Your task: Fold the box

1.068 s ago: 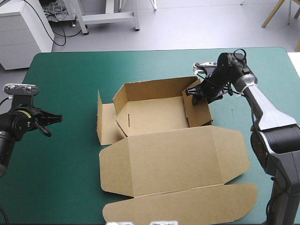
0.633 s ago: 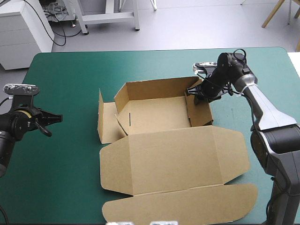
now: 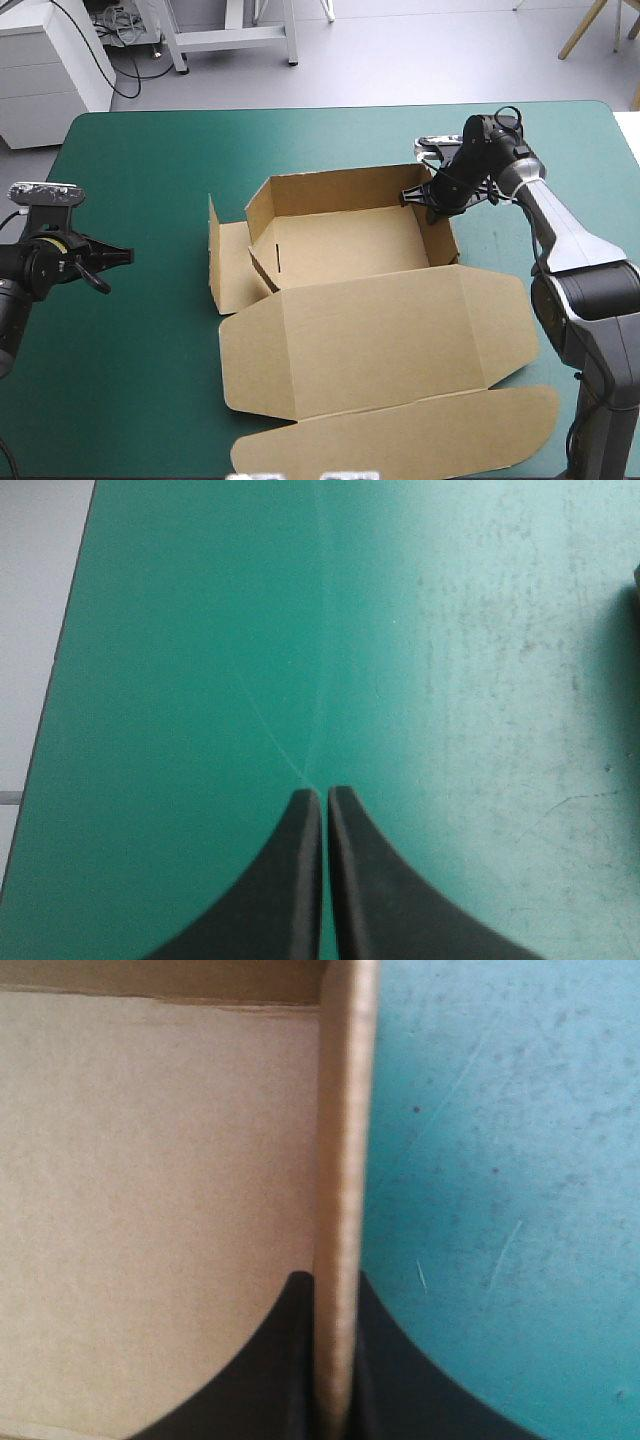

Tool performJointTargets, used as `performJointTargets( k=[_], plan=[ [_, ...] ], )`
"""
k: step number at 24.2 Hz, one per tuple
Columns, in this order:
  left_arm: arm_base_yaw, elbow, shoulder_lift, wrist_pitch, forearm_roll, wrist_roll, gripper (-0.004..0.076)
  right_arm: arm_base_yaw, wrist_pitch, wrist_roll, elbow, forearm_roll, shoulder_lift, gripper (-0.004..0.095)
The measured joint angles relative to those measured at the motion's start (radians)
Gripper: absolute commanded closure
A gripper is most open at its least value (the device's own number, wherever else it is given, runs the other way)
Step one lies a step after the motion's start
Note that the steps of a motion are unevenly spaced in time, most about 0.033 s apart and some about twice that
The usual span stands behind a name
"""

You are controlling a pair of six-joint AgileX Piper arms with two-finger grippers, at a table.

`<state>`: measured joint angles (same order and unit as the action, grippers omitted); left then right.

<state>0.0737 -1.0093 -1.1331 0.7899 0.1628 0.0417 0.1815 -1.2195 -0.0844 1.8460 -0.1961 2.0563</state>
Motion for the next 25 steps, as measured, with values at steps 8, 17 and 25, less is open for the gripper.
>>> performJointTargets(
  k=[8, 17, 25],
  plan=[
    [0.0, 0.0, 0.0, 0.001, 0.0, 0.0, 0.0732, 0.0, 0.003, -0.008, 0.001, -0.004, 0.002, 0.0927],
    [0.0, 0.0, 0.0, 0.001, 0.0, 0.0, 0.0734, 0.002, 0.008, -0.02, -0.01, -0.003, -0.046, 0.0927],
    [0.0, 0.0, 0.0, 0.001, 0.001, 0.0, 0.0734, 0.002, 0.002, -0.038, -0.01, -0.006, -0.213, 0.0927]
  ],
)
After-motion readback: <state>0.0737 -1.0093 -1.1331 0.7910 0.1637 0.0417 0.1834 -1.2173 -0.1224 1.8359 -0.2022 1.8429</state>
